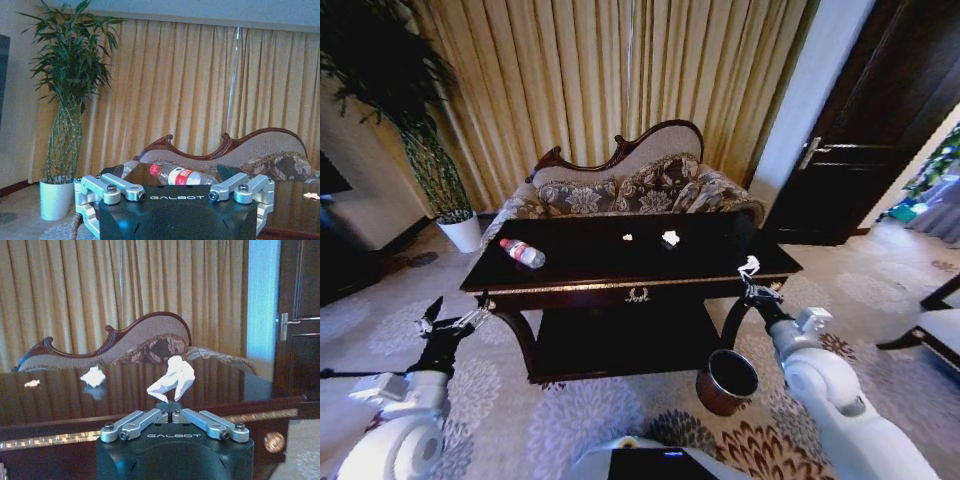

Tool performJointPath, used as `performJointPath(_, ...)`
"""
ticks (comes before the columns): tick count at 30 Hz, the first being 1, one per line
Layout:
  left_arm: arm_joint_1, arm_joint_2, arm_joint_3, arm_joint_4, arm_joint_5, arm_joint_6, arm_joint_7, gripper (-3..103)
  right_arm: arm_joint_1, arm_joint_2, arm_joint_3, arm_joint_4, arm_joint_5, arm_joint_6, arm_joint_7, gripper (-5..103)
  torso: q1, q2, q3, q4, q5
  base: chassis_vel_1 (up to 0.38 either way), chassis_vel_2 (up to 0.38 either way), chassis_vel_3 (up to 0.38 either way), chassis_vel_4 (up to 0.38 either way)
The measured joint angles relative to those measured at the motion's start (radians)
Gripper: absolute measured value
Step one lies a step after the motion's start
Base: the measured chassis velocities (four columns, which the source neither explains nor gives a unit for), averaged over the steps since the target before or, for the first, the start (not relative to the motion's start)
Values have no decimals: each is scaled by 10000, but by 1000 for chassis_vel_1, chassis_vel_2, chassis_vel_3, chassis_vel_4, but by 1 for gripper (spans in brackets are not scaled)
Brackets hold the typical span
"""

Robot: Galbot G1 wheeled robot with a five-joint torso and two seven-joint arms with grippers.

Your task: Move to the front of the table and place the trash on the table into the trash bin.

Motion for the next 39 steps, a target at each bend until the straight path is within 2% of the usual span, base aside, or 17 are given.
performJointPath(11,3,-15,-37,37,3,-14,13,100,61,342,-115,-1800,-313,11,-818,0,13,-8,6,-1,0,10,-8,-11,7)
performJointPath(13,16,-69,-41,72,7,-45,13,100,132,590,-227,-2964,-603,-2,-1111,0,10,-7,5,-2,2,0,0,0,0)
performJointPath(17,42,-135,-49,98,21,-94,8,100,386,768,-337,-3912,-937,90,-1258,0,5,-5,2,-1,0,0,0,0,0)
performJointPath(18,88,-172,-60,111,25,-155,9,100,615,890,-442,-4627,-1150,255,-1332,0,5,-4,2,-1,0,0,0,0,0)
performJointPath(27,123,-201,-122,156,28,-237,103,100,1812,1137,-854,-7298,-1676,578,-1428,0,6,-5,3,3,-1,0,0,0,0)
performJointPath(29,96,-225,-102,156,29,-237,104,100,2111,1162,-985,-8153,-2046,685,-1445,0,5,-4,3,-1,0,0,0,0,0)
performJointPath(35,99,-292,-93,218,38,-237,106,100,2403,1453,-1038,-9283,-2568,978,-1446,0,6,-5,3,0,0,0,0,0,0)
performJointPath(39,132,-336,-91,244,47,-237,117,100,2415,1546,-1020,-9537,-2584,1029,-1439,0,6,-5,3,0,0,0,0,0,0)
